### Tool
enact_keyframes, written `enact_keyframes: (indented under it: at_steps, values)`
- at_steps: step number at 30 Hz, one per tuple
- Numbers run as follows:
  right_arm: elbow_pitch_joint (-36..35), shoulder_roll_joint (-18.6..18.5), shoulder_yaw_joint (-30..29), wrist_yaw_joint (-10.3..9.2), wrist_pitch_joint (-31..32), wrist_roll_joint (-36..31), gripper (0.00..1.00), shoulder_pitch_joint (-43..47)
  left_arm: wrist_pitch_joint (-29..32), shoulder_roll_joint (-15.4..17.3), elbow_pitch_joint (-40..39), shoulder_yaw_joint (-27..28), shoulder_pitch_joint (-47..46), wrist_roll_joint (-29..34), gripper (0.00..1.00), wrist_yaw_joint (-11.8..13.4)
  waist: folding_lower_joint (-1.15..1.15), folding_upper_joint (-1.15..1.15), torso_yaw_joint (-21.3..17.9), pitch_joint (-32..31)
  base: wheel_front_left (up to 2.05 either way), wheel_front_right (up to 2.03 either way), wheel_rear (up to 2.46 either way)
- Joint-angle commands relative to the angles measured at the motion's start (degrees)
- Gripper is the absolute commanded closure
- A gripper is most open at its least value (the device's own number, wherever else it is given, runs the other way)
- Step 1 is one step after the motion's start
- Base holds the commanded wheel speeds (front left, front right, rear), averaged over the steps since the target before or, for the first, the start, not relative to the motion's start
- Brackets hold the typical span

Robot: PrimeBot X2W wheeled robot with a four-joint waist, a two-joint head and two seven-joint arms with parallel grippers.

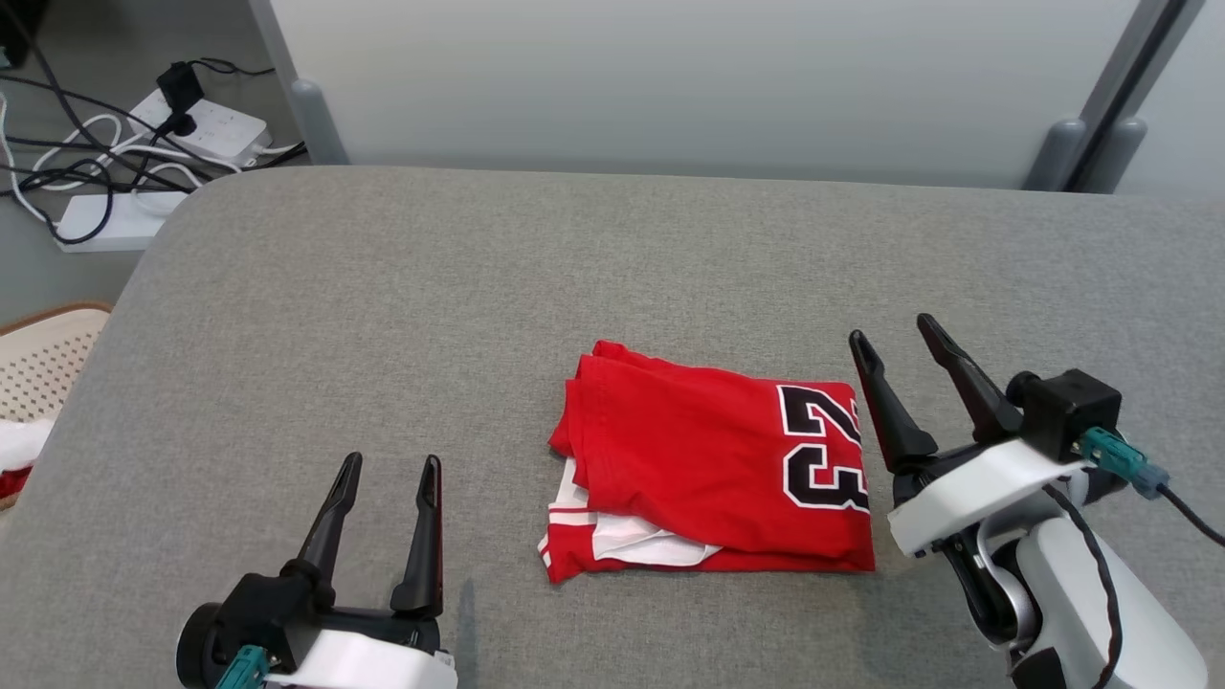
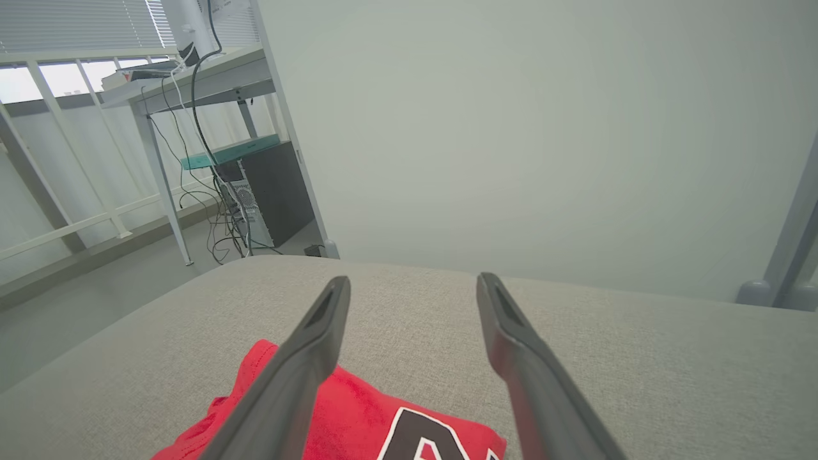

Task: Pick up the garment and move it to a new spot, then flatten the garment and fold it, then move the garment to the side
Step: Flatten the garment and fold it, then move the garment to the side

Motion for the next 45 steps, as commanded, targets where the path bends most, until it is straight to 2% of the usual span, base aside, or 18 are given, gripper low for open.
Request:
enact_keyframes:
  at_steps: [1,7,17,27,33,38,45]
  values:
    - [-2.9,0.8,-1.2,0.09,-0.8,-2.0,0.0,1.7,-0.6,0.1,-1.5,2.0,-2.3,-0.2,0.0,-0.2,0.0,0.0,-1.2,-0.6,0.0,0.0,0.0]
    - [-7.6,2.0,-6.9,0.09,-0.8,-6.6,0.0,7.6,-0.6,0.1,-0.8,2.5,-2.3,0.2,0.0,-0.8,0.0,0.0,-2.9,-2.0,0.0,0.0,0.0]
    - [-11.1,3.2,-13.1,0.09,-0.8,-8.2,0.0,15.5,-0.6,0.1,-0.4,2.9,-0.8,0.5,0.0,-1.7,0.0,0.0,-3.8,-4.5,0.0,0.0,0.0]
    - [-12.8,4.8,-12.9,0.09,-0.8,-8.6,0.0,22.3,-0.6,0.1,0.7,3.5,1.2,0.3,0.0,-1.9,0.0,0.0,-4.4,-6.0,0.0,0.0,0.0]
    - [-12.9,5.0,-12.8,0.09,-0.8,-8.1,0.0,23.3,-0.6,0.1,0.7,3.1,1.5,0.3,0.0,-1.9,0.0,0.0,-4.3,-5.8,0.0,0.0,0.0]
    - [-10.1,4.5,-10.4,0.09,-0.8,-4.3,0.0,22.2,-0.6,0.1,0.8,3.0,1.3,0.6,0.0,-2.0,0.0,0.0,-3.8,-5.5,0.0,0.0,0.0]
    - [-2.1,2.3,-3.2,0.09,1.0,8.1,0.0,16.2,-0.6,0.1,1.1,2.6,1.1,0.7,0.0,-2.1,0.0,0.0,-3.0,-5.1,0.0,0.0,0.0]
